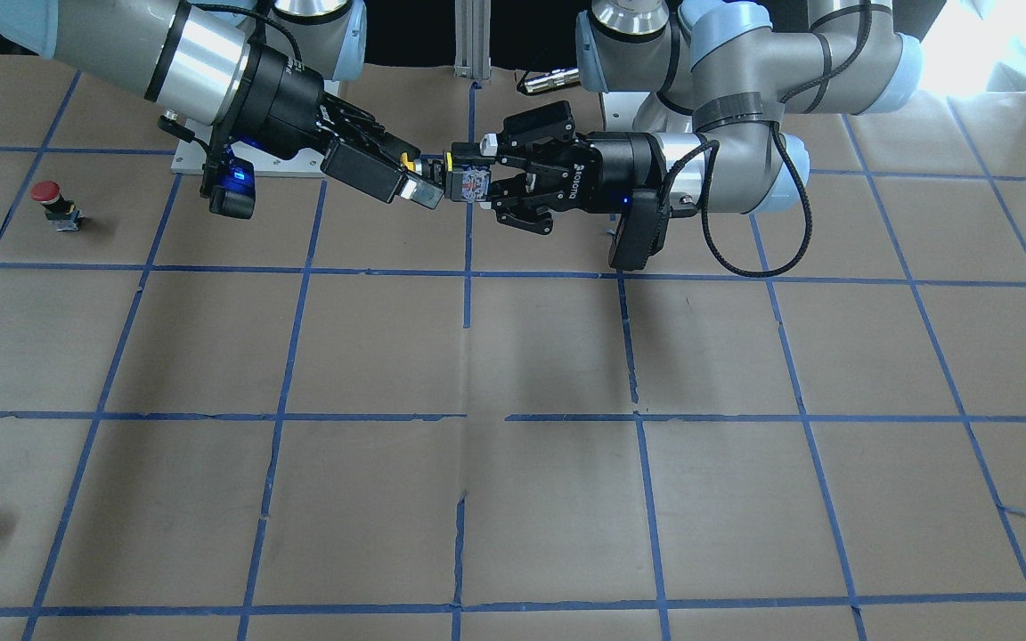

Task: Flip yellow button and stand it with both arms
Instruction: 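Close the right gripper on the yellow button's body beside the left gripper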

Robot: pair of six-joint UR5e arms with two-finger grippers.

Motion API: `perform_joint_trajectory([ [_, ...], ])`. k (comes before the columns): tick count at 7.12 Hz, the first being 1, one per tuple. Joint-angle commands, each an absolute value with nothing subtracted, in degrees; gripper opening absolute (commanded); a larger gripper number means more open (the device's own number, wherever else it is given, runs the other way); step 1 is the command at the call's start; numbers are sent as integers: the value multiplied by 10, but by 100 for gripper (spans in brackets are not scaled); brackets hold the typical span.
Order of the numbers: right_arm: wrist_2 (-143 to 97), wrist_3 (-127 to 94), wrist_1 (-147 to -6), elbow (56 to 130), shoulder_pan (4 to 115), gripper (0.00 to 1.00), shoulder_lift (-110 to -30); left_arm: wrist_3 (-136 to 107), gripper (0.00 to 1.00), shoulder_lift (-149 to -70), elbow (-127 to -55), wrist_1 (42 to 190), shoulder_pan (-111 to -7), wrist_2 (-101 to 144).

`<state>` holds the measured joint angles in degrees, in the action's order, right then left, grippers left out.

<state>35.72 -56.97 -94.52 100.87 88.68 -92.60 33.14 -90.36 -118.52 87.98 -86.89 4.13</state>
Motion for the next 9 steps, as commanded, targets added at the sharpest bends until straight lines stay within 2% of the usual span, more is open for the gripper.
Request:
perform_joint_trajectory([
  [1,360,-570,-942,1006,884,89,-928,332,19,-903,-1185,880,-869,45],
  [7,381,-570,-936,1008,883,89,-951,332,20,-898,-1186,880,-869,54],
  [8,378,-570,-936,1006,882,82,-952,332,20,-897,-1186,880,-869,54],
  [9,363,-570,-936,1008,883,68,-951,332,20,-896,-1186,880,-869,54],
])
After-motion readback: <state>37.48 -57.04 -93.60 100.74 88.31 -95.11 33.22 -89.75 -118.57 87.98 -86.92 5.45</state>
